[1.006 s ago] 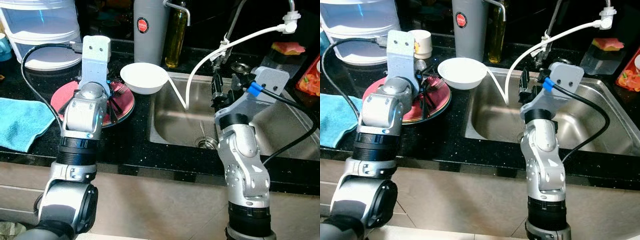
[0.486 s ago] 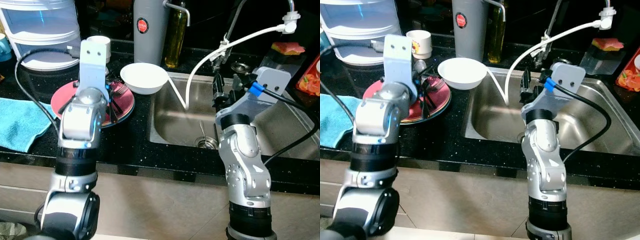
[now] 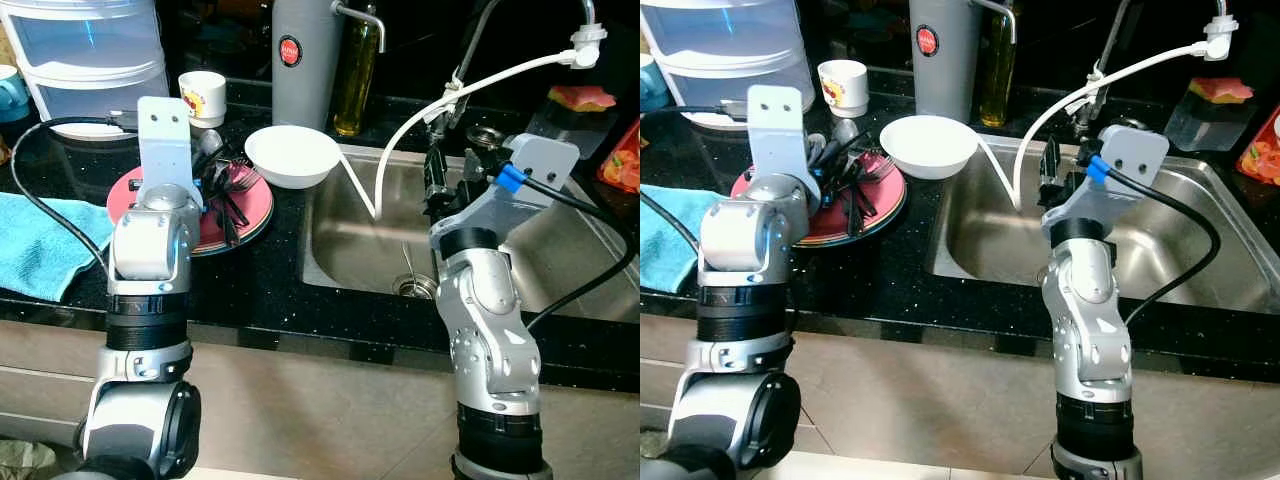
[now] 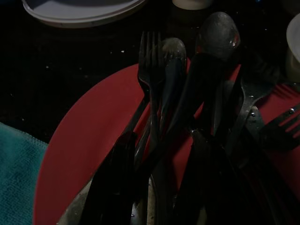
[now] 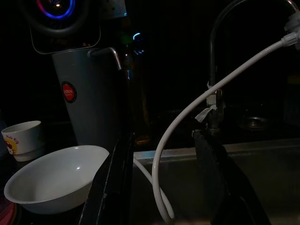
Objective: Kitchen organization
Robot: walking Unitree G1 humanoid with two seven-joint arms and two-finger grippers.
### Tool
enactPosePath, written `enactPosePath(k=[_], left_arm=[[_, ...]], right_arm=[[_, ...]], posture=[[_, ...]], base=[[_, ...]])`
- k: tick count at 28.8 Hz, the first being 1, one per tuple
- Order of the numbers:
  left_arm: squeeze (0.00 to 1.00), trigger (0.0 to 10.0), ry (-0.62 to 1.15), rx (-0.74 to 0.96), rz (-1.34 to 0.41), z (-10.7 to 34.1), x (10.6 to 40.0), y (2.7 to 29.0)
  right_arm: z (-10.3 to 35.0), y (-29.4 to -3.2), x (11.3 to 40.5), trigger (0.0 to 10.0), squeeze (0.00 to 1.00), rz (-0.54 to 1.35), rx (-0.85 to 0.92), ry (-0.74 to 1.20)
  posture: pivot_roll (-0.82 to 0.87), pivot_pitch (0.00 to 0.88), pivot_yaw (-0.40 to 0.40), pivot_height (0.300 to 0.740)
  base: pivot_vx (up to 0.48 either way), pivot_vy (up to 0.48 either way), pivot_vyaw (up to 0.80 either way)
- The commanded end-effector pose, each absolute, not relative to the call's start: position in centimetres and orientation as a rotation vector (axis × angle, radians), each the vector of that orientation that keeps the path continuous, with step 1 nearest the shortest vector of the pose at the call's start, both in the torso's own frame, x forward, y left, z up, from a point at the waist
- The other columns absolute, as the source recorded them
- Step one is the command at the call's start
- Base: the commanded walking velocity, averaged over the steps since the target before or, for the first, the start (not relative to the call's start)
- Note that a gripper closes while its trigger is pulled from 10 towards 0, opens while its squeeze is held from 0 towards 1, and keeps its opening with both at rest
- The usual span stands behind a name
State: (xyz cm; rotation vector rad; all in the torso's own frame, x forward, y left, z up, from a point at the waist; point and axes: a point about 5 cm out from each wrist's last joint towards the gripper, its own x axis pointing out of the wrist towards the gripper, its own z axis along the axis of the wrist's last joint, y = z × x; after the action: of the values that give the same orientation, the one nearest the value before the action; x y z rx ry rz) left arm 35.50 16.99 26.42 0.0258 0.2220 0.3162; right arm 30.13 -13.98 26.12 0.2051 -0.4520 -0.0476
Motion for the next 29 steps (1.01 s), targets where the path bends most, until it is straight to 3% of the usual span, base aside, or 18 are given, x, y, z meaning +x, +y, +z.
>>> enactPosePath(k=[1, 12, 21, 29], left_arm=[[0.00, 10.0, 0.206, -0.025, 0.303, 27.0, 35.8, 16.7], [0.00, 10.0, 0.285, -0.199, 0.278, 26.4, 35.9, 16.8], [0.00, 10.0, 0.322, -0.126, 0.311, 25.9, 35.8, 16.7], [0.00, 10.0, 0.403, -0.207, 0.203, 25.1, 35.8, 15.3]], right_arm=[[25.9, -14.2, 30.3, 10.0, 0.00, -0.057, 0.213, -0.446], [26.0, -14.2, 30.2, 10.0, 0.00, -0.052, 0.211, -0.446], [26.0, -14.1, 30.3, 10.0, 0.00, -0.048, 0.209, -0.445], [26.0, -14.1, 30.3, 10.0, 0.00, -0.046, 0.209, -0.445]], posture=[[0.23, 0.015, -0.057, 0.740], [0.23, 0.016, -0.065, 0.740], [0.23, 0.017, -0.067, 0.740], [0.23, 0.013, -0.069, 0.740]], base=[[0.000, 0.000, 0.00], [0.000, 0.000, 0.00], [0.000, 0.000, 0.00], [0.000, 0.000, 0.00]])
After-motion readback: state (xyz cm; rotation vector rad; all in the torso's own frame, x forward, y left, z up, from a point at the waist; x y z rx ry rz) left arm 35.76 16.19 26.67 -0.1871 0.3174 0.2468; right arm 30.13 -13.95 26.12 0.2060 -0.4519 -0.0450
